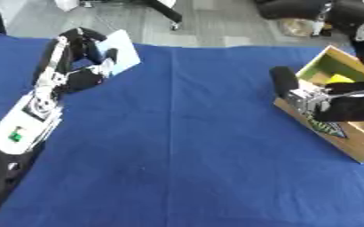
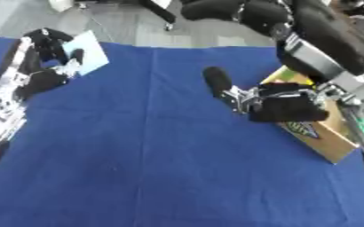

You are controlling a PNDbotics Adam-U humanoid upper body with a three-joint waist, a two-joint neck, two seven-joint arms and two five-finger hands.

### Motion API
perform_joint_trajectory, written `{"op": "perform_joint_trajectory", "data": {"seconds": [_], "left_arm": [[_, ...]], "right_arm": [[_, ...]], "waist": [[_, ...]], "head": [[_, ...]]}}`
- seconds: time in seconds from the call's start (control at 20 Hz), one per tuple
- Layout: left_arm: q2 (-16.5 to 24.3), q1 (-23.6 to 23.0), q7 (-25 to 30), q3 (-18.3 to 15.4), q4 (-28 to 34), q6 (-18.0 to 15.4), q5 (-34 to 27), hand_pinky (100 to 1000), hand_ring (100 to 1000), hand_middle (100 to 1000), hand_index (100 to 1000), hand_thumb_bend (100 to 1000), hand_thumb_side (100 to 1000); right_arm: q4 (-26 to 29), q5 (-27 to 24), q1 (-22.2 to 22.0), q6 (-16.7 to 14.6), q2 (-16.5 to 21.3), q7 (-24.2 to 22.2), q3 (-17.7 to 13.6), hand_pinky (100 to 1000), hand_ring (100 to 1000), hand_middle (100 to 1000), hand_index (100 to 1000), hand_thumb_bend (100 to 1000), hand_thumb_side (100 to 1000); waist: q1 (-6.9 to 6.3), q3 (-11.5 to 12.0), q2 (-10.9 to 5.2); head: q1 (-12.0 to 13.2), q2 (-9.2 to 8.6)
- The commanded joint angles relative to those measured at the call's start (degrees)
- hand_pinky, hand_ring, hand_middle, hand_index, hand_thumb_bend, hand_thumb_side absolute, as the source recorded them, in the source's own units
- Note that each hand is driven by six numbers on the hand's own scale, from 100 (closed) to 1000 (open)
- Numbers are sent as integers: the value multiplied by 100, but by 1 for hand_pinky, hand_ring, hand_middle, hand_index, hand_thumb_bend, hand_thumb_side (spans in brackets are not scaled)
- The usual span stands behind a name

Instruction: Pick up the objects with one hand, pass them to the other hand, and then place them into the box on the other side of the table.

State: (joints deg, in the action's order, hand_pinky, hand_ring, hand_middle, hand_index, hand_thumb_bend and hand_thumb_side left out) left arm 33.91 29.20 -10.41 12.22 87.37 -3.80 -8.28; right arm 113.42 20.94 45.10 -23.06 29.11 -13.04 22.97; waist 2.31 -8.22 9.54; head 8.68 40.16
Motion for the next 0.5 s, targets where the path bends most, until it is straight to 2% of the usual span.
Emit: {"op": "perform_joint_trajectory", "data": {"seconds": [0.05,0.15,0.2,0.25,0.5], "left_arm": [[234,48,149,116,123,30,-321,482,344,310,346,247,100],[292,53,239,205,149,67,-510,481,343,311,346,249,100],[311,58,276,246,164,83,-600,481,343,310,346,341,100],[324,64,314,289,180,98,-693,481,343,310,346,250,100],[368,138,496,492,273,169,-1170,481,343,310,346,251,100]], "right_arm": [[117,51,182,-45,170,-139,78,896,850,859,888,100,172],[117,63,262,-43,198,-263,149,893,847,855,879,100,189],[117,71,299,-35,213,-329,179,893,847,854,875,100,164],[117,92,337,-30,230,-407,215,892,847,854,873,100,212],[117,322,488,36,261,-869,425,885,841,849,852,100,254]], "waist": [[68,17,-213],[71,38,-223],[72,48,-227],[73,58,-232],[79,94,-246]], "head": [[-16,55],[-14,85],[-15,95],[-15,105],[-18,144]]}}
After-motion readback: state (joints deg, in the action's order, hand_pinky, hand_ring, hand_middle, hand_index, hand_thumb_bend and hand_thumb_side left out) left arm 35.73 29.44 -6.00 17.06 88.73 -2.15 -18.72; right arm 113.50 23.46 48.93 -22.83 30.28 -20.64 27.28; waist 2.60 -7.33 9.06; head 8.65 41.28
